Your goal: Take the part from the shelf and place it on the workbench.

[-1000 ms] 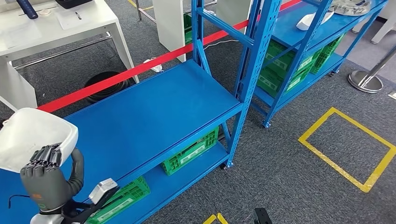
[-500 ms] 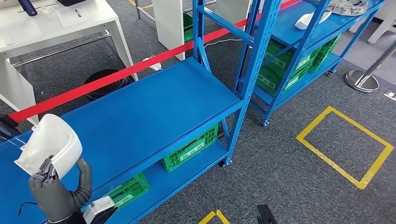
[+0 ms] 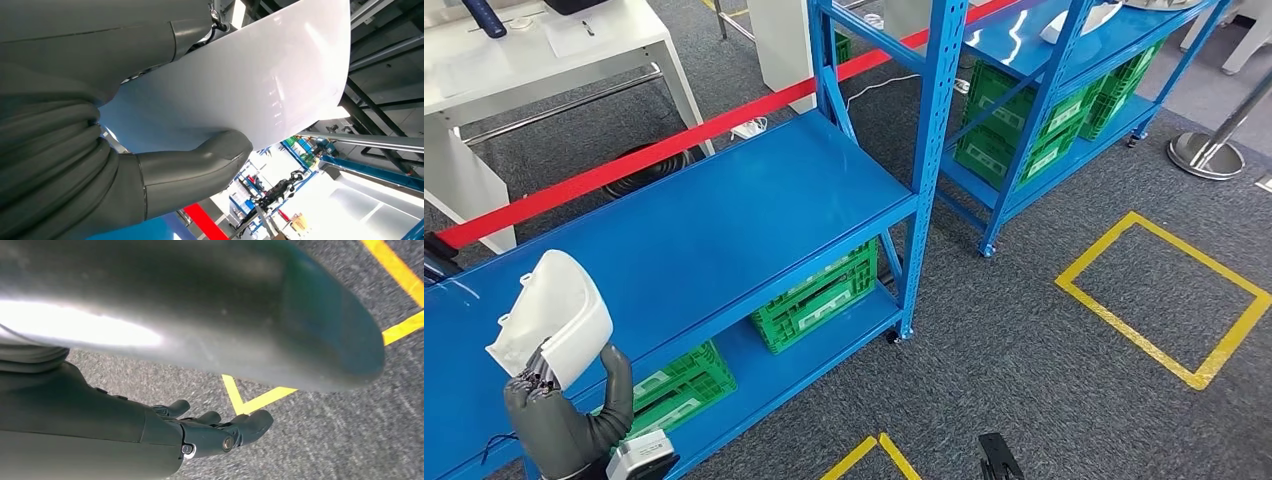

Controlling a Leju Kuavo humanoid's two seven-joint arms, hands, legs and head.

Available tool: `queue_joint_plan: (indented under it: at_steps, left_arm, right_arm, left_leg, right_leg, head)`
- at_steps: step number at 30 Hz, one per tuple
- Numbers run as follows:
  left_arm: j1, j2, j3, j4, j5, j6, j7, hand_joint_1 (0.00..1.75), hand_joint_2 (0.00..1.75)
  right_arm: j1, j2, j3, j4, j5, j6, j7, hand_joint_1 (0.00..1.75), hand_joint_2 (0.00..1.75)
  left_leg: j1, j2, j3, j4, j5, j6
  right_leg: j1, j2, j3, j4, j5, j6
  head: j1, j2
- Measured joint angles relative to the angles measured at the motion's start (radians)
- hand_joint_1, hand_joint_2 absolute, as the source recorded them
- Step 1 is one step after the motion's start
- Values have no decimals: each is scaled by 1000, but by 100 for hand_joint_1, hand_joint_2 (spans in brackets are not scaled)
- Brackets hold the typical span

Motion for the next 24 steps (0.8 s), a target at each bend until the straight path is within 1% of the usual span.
queue_joint_plan:
  at_steps: [1,2,3,4,5,6,7,8,9,10,11,12,13,14,15,16,17,18,19,20,21,22,23,24]
  left_arm:
    - [0,-1,0,0,0,0,0,175,175]
    - [-1,-2,0,-1,0,0,0,175,175]
    - [-1,-3,0,-2,0,0,-1,175,175]
    - [-2,-4,0,-2,0,1,-1,175,175]
    - [-2,-5,0,-2,0,1,-1,175,175]
    - [-2,-6,0,-3,0,1,-1,175,175]
    - [-2,-8,0,-3,0,1,-1,175,175]
    - [-2,-10,0,-3,0,1,-1,175,175]
    - [-2,-12,0,-2,0,1,-1,175,175]
    - [-2,-13,0,-2,0,1,-1,175,175]
    - [-1,-15,0,-2,0,1,-2,175,175]
    - [1,-15,0,0,0,1,-2,175,175]
    - [4,-15,0,1,-2,1,-2,175,175]
    - [7,-16,0,3,-4,1,-3,175,175]
    - [9,-16,0,5,-6,1,-3,175,175]
    - [11,-17,0,7,-8,1,-3,175,175]
    - [13,-18,0,8,-10,0,-4,175,175]
    - [13,-19,0,9,-10,-1,-4,175,175]
    - [13,-21,1,9,-11,-2,-6,175,175]
    - [13,-23,1,10,-11,-2,-7,175,175]
    - [13,-24,1,11,-11,-4,-8,175,175]
    - [13,-25,1,11,-12,-4,-9,175,175]
    - [13,-26,1,12,-12,-6,-8,175,175]
    - [13,-26,1,13,-12,-8,-8,175,175]
  right_arm:
    - [0,0,0,0,0,0,0,0,0]
    - [-1,0,0,0,0,0,0,0,0]
    - [-1,1,0,0,0,0,0,0,0]
    - [-1,1,0,0,0,0,0,0,0]
    - [-1,1,0,0,0,0,0,0,0]
    - [-1,1,0,0,1,0,0,0,0]
    - [-1,0,1,0,1,0,0,0,0]
    - [-1,0,1,0,1,0,0,0,0]
    - [-1,0,1,0,1,0,0,0,0]
    - [-1,0,1,0,1,0,0,0,0]
    - [-1,-1,1,0,1,0,0,0,0]
    - [-2,-2,1,0,0,0,0,0,0]
    - [-2,-3,1,0,0,0,-1,0,0]
    - [-3,-4,1,0,0,0,-2,0,0]
    - [-3,-5,1,0,0,0,-3,0,0]
    - [-4,-5,1,0,0,-1,-3,0,0]
    - [-6,-6,1,0,0,-1,-3,0,0]
    - [-7,-6,1,0,0,-2,-2,0,0]
    - [-8,-6,1,0,1,-3,-2,0,0]
    - [-8,-6,1,0,1,-3,-2,0,0]
    - [-6,-6,1,0,1,-4,-1,0,0]
    - [-6,-6,1,0,1,-4,-2,0,0]
    - [-6,-6,1,0,2,-4,-2,0,0]
    - [-6,-6,1,0,1,-4,-3,0,0]
  left_leg:
    - [-4,-1,54,-73,18,11]
    - [-9,-1,106,-146,28,19]
    - [-14,-1,142,-201,34,24]
    - [-18,0,160,-233,33,28]
    - [-21,1,161,-242,36,29]
    - [-22,0,156,-247,46,34]
    - [-21,2,151,-255,57,41]
    - [-19,3,144,-261,70,49]
    - [-15,5,134,-267,83,54]
    - [-14,7,123,-269,95,58]
    - [-14,7,110,-267,105,60]
    - [-15,9,96,-265,116,60]
    - [-14,10,81,-260,125,59]
    - [-14,11,66,-255,133,58]
    - [-12,12,50,-247,141,55]
    - [-11,12,36,-238,146,51]
    - [-11,12,23,-228,150,46]
    - [-12,12,14,-220,154,41]
    - [-14,12,9,-213,158,35]
    - [-15,11,6,-211,163,29]
    - [-14,11,6,-212,169,23]
    - [-13,10,2,-210,169,17]
    - [-12,8,-5,-201,154,10]
    - [-10,6,-16,-178,123,5]
  right_leg:
    - [2,0,-7,0,8,1]
    - [3,1,-13,0,15,4]
    - [3,1,-15,-2,23,9]
    - [2,1,-15,-5,30,15]
    - [0,0,-14,-9,38,22]
    - [-1,0,-13,-13,46,29]
    - [-2,0,-16,-12,43,35]
    - [-2,0,-22,-1,25,41]
    - [-2,0,-33,29,-11,46]
    - [-4,0,-48,78,-60,51]
    - [-5,0,-64,139,-108,55]
    - [-5,0,-76,200,-139,59]
    - [-5,0,-77,240,-149,62]
    - [-6,-1,-62,249,-137,64]
    - [-7,-1,-28,219,-113,66]
    - [-8,-2,22,158,-91,67]
    - [-8,-2,73,86,-86,65]
    - [-6,-1,110,32,-86,59]
    - [-5,-1,129,-2,-94,50]
    - [-3,1,132,-13,-100,39]
    - [-3,2,125,-11,-94,28]
    - [-4,0,119,-14,-89,20]
    - [-5,-2,111,-15,-80,12]
    - [-7,-3,100,-17,-69,5]
  head:
    - [0,0]
    - [1,0]
    - [1,0]
    - [0,0]
    - [-1,0]
    - [-3,0]
    - [-4,0]
    - [-2,0]
    - [-1,0]
    - [1,0]
    - [2,0]
    - [2,0]
    - [2,0]
    - [2,0]
    - [2,0]
    - [3,0]
    - [4,0]
    - [5,0]
    - [5,0]
    - [6,0]
    - [6,0]
    - [6,0]
    - [6,0]
    - [4,0]
